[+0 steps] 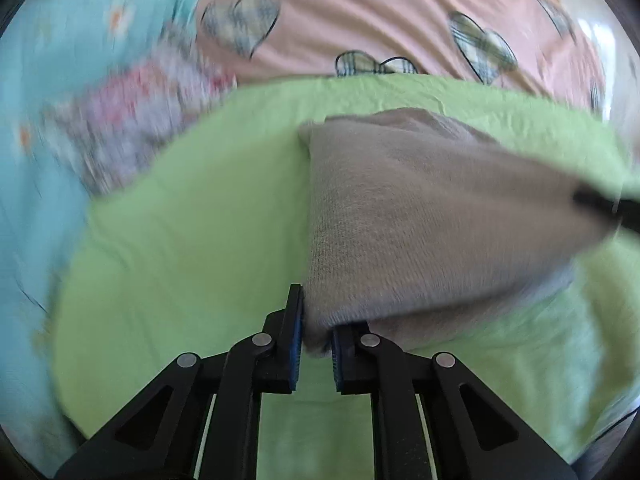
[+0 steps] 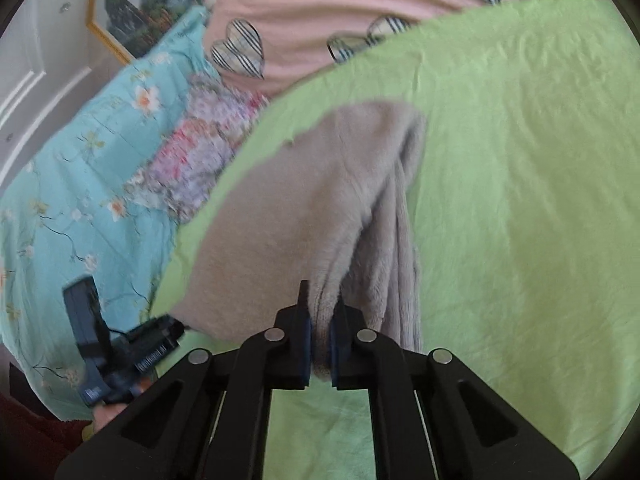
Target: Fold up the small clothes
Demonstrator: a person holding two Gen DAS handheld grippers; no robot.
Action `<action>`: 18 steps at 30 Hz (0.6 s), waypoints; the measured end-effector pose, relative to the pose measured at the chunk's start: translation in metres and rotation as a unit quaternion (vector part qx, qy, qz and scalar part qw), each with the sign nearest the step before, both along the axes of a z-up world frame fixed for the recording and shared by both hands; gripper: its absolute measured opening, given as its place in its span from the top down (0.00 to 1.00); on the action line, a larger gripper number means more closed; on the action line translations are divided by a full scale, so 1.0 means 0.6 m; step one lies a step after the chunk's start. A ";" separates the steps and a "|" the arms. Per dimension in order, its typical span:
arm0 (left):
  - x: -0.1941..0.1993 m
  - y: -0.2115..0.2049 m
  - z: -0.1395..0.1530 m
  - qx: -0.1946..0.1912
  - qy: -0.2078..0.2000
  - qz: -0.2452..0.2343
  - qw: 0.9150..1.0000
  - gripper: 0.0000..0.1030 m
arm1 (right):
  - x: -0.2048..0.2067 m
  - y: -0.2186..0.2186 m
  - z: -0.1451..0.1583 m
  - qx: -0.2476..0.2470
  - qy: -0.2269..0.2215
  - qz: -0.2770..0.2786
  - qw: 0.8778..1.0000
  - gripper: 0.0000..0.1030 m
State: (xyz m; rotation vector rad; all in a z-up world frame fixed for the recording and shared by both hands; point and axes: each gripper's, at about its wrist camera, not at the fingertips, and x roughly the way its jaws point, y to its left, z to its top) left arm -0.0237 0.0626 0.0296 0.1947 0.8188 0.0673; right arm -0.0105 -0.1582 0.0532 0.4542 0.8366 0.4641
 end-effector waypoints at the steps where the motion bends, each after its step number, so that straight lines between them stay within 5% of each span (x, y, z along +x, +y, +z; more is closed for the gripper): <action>1: -0.008 -0.020 -0.012 0.055 -0.008 -0.015 0.998 0.91 | -0.003 -0.001 0.009 -0.016 -0.010 0.001 1.000 0.93; 4: -0.005 -0.020 -0.048 0.059 0.036 -0.018 0.997 0.92 | 0.005 0.012 -0.004 -0.080 0.003 0.001 0.997 0.93; 9: -0.001 -0.017 -0.051 0.041 0.053 -0.019 0.998 0.92 | 0.007 0.035 -0.053 -0.197 0.032 0.003 0.980 0.93; 18: 0.019 -0.005 -0.054 -0.031 0.090 -0.024 0.995 0.92 | 0.019 -0.004 -0.086 -0.162 0.073 -0.026 0.984 0.88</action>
